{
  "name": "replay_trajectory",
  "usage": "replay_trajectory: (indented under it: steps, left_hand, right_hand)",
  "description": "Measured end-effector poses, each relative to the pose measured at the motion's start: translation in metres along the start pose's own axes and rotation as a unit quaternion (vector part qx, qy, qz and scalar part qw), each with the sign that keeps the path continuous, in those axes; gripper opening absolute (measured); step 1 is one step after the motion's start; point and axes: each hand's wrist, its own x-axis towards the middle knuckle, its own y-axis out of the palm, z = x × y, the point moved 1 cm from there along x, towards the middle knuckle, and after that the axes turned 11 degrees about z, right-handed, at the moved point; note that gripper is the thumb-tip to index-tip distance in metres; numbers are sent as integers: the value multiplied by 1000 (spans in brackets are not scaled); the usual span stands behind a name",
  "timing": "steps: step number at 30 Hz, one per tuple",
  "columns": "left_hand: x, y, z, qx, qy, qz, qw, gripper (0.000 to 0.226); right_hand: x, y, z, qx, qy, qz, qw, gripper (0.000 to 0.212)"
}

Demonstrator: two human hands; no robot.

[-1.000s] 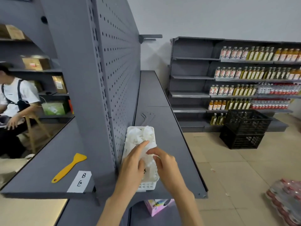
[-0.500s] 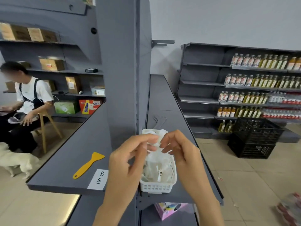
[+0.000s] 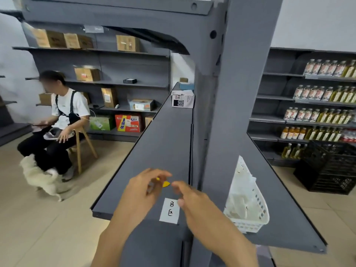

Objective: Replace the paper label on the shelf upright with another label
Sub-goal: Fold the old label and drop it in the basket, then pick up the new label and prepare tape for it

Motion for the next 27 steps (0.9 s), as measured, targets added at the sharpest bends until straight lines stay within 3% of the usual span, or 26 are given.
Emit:
replay_trajectory:
  steps: [2, 4, 11, 17, 23, 27]
  left_hand:
    - [12, 11, 34, 91, -66, 100, 989, 34]
    - [25, 19, 57, 124, -91, 183, 971, 42]
    - [60, 29, 78, 109, -128, 293, 941, 61]
    - [60, 49, 89, 84, -133, 320, 934, 51]
    - [59, 50, 92, 76, -137, 316, 936, 66]
    - [56, 47, 91, 57, -125, 308, 941, 57]
  right_hand:
    - [29, 22, -7, -47, 56, 29, 997, 49]
    - [59, 35, -11, -84, 122, 79, 986, 51]
    - [118, 29, -23, -129, 224, 111, 960, 49]
    - [128, 37, -43, -138, 275, 98, 946, 41]
    - [132, 40, -48, -126, 279, 90, 948, 34]
    - [127, 40, -44, -125, 265, 84, 952, 31]
